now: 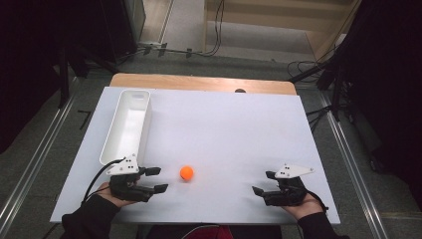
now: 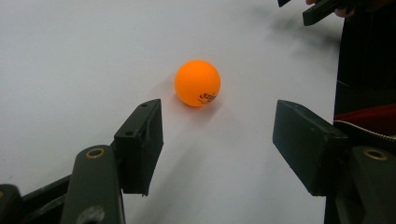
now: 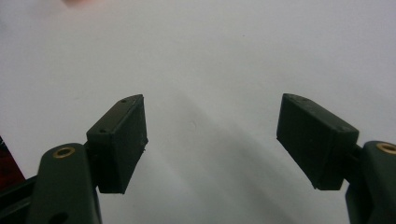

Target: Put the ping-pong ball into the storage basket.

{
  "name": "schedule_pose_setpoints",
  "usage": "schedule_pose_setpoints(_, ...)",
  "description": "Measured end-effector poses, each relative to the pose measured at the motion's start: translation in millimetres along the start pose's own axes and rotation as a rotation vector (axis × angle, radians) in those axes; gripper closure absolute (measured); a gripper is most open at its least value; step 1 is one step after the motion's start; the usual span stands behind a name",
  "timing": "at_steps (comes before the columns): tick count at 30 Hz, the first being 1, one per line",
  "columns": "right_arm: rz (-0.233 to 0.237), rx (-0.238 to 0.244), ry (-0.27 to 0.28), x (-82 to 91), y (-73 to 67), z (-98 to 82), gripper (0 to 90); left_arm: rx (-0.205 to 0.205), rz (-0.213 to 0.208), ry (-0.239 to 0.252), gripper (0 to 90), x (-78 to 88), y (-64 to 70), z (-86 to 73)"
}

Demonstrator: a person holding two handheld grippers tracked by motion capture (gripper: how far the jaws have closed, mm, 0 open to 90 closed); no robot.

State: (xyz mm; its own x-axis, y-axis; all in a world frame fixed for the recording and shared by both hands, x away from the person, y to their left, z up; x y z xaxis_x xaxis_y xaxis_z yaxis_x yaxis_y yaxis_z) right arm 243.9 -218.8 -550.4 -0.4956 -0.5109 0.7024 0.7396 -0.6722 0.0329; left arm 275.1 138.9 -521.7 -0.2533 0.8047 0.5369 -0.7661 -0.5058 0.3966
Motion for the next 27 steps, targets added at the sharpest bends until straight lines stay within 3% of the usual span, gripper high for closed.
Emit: schedule_pose_setpoints(27,0.005,0.01,-0.004,-2.3,-0.6,1.5,23.1,-0.004,-0.002,-0.007,33.6,-1.2,0.4,-1.1)
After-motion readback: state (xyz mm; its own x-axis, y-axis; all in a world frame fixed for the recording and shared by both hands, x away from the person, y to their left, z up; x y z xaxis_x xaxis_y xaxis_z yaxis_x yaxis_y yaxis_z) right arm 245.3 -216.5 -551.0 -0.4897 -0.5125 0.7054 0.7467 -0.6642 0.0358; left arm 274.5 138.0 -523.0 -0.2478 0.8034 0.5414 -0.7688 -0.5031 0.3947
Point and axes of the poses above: each handheld gripper's, and its own axes: x roughly backward along the jaws, z roughly out of its top, y roughly to its right, the point moved 8 cm from there along -x, roughly forward along the jaws, and after that the axes turned 13 degrees about x, right-handed, at the moved point
